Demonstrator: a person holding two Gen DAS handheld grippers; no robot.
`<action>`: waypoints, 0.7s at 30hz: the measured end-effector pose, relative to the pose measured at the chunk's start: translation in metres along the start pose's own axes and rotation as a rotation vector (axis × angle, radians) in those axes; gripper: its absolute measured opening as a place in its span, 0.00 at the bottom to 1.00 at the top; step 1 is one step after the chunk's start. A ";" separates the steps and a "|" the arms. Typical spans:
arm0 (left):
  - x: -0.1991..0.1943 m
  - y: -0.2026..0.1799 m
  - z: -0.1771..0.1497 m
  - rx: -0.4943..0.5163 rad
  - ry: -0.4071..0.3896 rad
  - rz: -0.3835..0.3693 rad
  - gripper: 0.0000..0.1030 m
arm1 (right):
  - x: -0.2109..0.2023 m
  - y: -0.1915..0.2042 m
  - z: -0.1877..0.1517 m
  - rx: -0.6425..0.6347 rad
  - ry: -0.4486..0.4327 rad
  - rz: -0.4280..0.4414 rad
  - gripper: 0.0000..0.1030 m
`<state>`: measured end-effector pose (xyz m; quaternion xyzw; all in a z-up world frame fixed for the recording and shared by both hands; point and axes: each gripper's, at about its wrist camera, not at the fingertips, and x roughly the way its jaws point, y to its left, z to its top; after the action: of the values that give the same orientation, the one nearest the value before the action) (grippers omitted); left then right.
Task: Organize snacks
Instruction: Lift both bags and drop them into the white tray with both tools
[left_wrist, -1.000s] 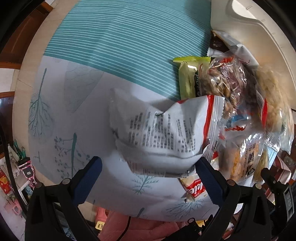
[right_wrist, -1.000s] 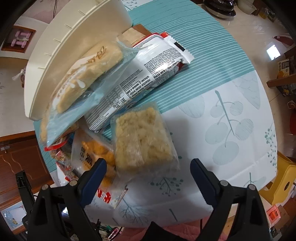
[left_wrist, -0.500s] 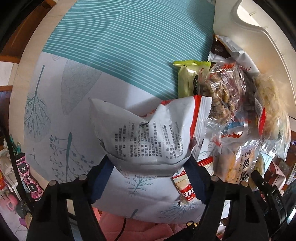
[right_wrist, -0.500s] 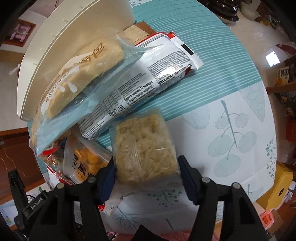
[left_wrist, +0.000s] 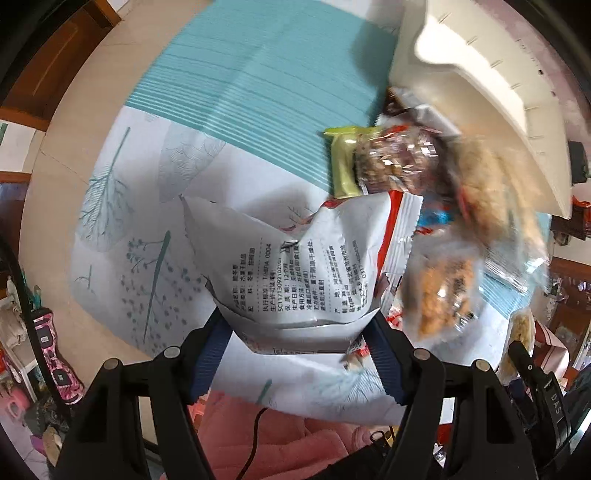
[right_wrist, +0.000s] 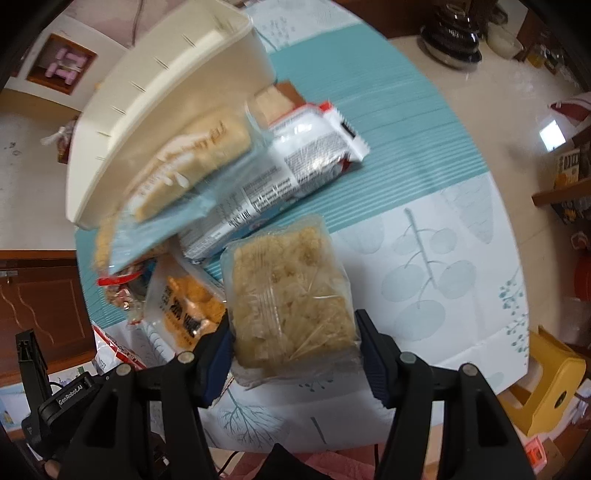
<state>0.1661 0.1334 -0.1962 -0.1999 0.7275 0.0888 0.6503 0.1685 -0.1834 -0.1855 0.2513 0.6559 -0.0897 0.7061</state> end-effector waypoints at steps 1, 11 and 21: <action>-0.008 0.005 -0.001 0.006 -0.010 -0.008 0.68 | -0.005 0.000 -0.001 -0.005 -0.012 0.003 0.60; -0.103 -0.021 -0.010 0.099 -0.167 -0.067 0.69 | -0.080 0.000 -0.003 -0.096 -0.228 0.036 0.60; -0.180 -0.081 0.018 0.238 -0.359 -0.117 0.69 | -0.129 0.031 0.033 -0.163 -0.440 0.093 0.60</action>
<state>0.2285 0.0987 -0.0112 -0.1446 0.5926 -0.0017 0.7924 0.1957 -0.1981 -0.0525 0.1980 0.4789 -0.0564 0.8534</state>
